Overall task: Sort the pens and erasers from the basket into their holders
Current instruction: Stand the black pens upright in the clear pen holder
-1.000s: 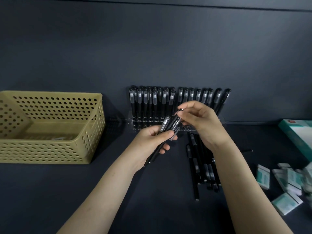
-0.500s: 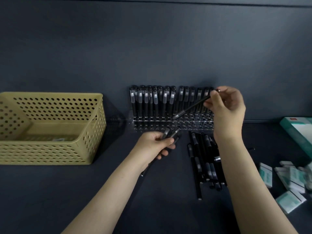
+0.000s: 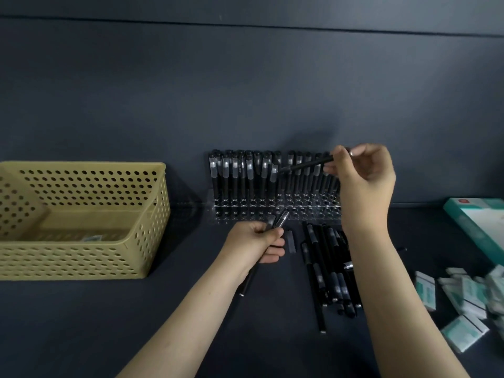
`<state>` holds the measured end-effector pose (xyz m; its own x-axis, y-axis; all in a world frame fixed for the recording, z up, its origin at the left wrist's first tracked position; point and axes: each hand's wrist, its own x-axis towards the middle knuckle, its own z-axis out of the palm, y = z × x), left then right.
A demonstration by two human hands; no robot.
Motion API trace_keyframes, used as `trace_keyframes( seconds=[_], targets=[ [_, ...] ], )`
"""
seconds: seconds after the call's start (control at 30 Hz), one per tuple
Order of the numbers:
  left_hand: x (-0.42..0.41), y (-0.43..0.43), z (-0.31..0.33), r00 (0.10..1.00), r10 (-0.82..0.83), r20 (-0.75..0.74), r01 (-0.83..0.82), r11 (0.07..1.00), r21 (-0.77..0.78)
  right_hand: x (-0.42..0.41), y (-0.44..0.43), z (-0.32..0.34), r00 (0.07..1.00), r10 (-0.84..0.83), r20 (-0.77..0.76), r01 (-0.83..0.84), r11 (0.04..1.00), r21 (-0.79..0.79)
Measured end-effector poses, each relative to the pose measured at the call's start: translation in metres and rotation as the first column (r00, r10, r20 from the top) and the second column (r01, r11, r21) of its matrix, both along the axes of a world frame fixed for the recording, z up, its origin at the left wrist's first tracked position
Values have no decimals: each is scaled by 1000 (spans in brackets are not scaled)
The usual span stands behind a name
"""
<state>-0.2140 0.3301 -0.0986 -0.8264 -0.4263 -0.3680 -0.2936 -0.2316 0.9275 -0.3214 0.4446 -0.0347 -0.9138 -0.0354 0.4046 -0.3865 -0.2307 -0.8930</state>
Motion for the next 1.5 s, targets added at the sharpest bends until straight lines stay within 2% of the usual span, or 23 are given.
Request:
trace_keyframes(
  seconds=[0.13, 0.23, 0.33, 0.4, 0.53, 0.67, 0.77, 0.93, 1.1, 1.23, 1.37, 1.5],
  targets=[
    [4, -6, 7, 993, 58, -99, -54, 998, 41, 1, 3, -8, 957, 175, 232, -109, 956, -274],
    [7, -9, 17, 964, 149, -218, -122, 983, 134, 2, 6, -15, 922, 255, 290, -160, 935, -315],
    [9, -10, 29, 909, 252, -333, -165, 950, 267, 5, 11, -19, 880, 384, 280, -315, 912, -262],
    [9, -10, 35, 872, 286, -397, -166, 936, 309, 8, 12, -21, 832, 465, 301, -433, 885, -170],
    [9, -9, 44, 837, 283, -469, -150, 942, 301, 11, 14, -23, 793, 502, 346, -535, 845, -2],
    [8, -5, 52, 829, 258, -496, -120, 949, 292, 13, 15, -22, 802, 526, 282, -585, 786, 198],
    [6, -2, 56, 828, 254, -500, -110, 948, 299, 16, 12, -22, 829, 529, 179, -556, 749, 360],
    [6, -5, 50, 857, 239, -457, -128, 957, 261, 11, 7, -19, 874, 484, 42, -479, 843, 244],
    [9, -11, 40, 907, 230, -352, -186, 971, 152, 2, -2, -15, 887, 437, -152, -351, 850, 392],
    [10, -15, 34, 918, 195, -345, -180, 981, 77, -6, -13, -17, 890, 357, -282, -181, 846, 501],
    [11, -18, 29, 925, 181, -334, -162, 983, 84, -14, -21, -24, 890, 295, -348, -66, 839, 540],
    [9, -21, 25, 922, 185, -341, -155, 982, 112, -15, -23, -36, 880, 318, -354, -50, 802, 596]
  ],
)
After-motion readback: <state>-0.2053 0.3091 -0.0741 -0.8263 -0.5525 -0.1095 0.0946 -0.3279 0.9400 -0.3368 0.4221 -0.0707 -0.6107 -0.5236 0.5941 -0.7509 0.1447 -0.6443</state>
